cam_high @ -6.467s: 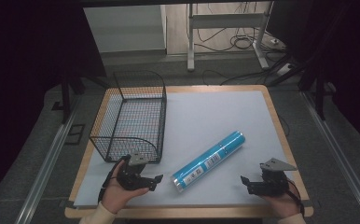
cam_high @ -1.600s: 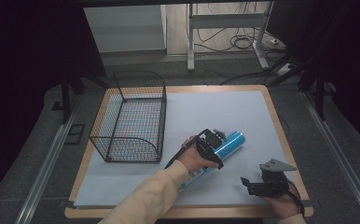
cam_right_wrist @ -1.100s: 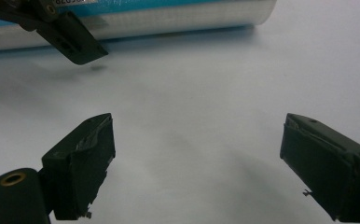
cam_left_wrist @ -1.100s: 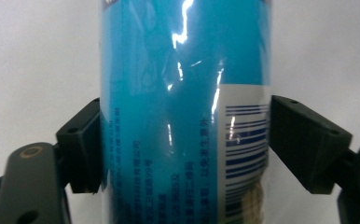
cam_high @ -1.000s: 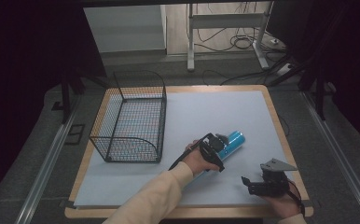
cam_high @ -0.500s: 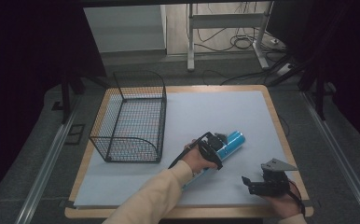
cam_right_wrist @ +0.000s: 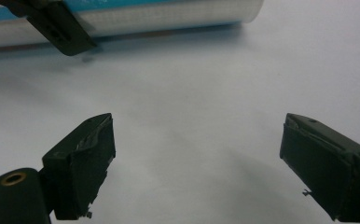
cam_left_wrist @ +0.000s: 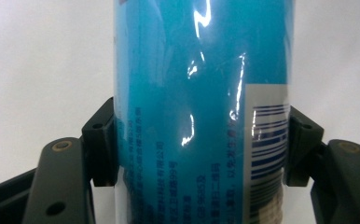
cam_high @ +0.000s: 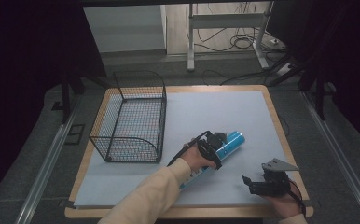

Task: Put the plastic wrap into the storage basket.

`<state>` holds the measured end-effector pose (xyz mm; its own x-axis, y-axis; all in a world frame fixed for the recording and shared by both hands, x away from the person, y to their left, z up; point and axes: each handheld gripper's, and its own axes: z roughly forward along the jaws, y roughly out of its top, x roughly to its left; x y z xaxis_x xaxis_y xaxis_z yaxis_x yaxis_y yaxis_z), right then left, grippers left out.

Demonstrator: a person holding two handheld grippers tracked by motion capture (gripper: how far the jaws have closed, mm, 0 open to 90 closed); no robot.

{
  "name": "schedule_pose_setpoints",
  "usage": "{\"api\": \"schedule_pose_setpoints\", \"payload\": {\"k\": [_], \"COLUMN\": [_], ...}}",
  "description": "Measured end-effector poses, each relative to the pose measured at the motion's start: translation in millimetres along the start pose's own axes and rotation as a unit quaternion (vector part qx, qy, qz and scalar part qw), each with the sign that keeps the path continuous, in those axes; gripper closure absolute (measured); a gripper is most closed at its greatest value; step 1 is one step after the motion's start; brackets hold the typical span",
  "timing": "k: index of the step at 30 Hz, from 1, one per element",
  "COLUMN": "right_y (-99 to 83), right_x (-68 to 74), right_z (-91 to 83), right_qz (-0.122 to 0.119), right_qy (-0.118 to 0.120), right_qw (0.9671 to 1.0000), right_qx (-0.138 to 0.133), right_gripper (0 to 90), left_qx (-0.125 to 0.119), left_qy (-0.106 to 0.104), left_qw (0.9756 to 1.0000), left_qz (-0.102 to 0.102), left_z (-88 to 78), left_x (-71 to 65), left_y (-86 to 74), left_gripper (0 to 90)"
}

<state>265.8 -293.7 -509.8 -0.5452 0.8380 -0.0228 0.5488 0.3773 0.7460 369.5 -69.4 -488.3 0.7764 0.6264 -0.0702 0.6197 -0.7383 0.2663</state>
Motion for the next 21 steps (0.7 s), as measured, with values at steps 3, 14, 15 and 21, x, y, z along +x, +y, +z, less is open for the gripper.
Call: {"api": "schedule_pose_setpoints", "payload": {"k": [3, 14, 15, 21], "right_y": [-0.1, -0.1, -0.1, -0.2], "right_x": [-0.2, -0.1, 0.0, -0.2], "right_z": [0.2, 0.4, 0.3, 0.1], "right_qz": [0.000, 0.000, 0.000, 0.000], "right_qy": [0.000, -0.001, -0.001, -0.002], "right_qw": [1.0000, 1.0000, 1.0000, 1.0000], "right_qx": [-0.001, 0.000, 0.000, -0.001], "right_gripper": [10.7, 10.8, 10.8, 10.8], "left_qx": [-0.006, -0.011, -0.011, -0.013], "left_qy": [0.002, 0.005, 0.006, 0.010], "left_qw": [1.0000, 0.9999, 0.9999, 0.9998], "left_qz": [0.001, 0.006, 0.006, 0.008], "left_z": [-8.5, -26.6, -27.9, -36.8], "left_x": [0.1, 4.5, 5.1, 7.5], "left_y": [0.5, -3.0, -3.0, -2.7], "left_gripper": [31.3, 31.3, 31.3, 31.3]}}
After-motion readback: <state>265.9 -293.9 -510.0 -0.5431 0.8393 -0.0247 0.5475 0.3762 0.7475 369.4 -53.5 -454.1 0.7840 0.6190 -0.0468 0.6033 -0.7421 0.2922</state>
